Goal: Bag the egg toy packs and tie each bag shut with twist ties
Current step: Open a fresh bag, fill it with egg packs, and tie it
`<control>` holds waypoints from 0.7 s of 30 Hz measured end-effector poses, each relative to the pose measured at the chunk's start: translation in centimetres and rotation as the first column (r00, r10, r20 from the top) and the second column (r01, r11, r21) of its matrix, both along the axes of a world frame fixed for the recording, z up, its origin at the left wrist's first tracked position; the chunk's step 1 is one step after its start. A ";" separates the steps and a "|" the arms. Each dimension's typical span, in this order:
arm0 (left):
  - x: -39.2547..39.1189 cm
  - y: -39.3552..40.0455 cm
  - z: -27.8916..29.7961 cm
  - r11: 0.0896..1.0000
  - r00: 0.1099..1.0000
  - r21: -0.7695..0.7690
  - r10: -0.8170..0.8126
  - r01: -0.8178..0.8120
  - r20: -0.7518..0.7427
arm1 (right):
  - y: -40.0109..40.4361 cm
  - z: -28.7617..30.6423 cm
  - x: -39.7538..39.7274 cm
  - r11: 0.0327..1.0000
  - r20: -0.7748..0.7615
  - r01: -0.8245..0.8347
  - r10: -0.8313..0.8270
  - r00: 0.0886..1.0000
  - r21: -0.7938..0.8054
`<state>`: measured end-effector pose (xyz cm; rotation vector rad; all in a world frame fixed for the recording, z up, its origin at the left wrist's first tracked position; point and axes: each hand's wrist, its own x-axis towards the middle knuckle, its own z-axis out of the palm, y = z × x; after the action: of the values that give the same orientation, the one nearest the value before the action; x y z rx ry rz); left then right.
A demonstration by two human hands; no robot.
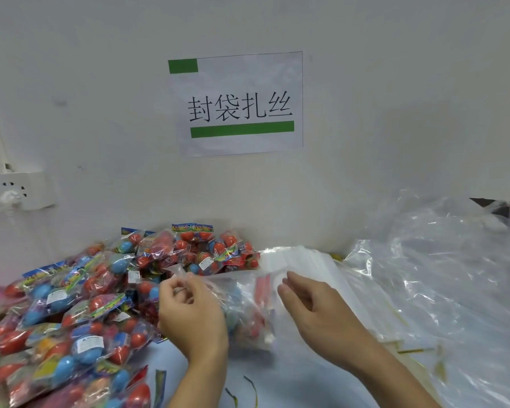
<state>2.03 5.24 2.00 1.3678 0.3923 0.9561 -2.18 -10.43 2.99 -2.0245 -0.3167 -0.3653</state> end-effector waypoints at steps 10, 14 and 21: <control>0.0 0.1 0.2 0.999 1.000 -0.053 -0.012 0.012 -0.003 | -1.8 -0.9 0.3 0.986 -0.169 0.163 -0.164 0.972 -0.020; -0.1 -0.1 0.3 0.997 0.999 -0.057 -0.051 0.050 -0.012 | -1.3 -2.2 1.0 0.943 -0.243 0.194 -0.261 0.934 -0.269; 0.1 -0.1 0.1 0.995 0.996 -0.053 -0.091 0.090 -0.021 | -1.8 -2.4 1.6 0.942 0.041 0.332 -0.334 0.942 0.059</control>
<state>2.13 5.17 2.08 1.3395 0.3675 0.8505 -0.59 -12.23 0.57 -2.0199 0.0089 -0.6296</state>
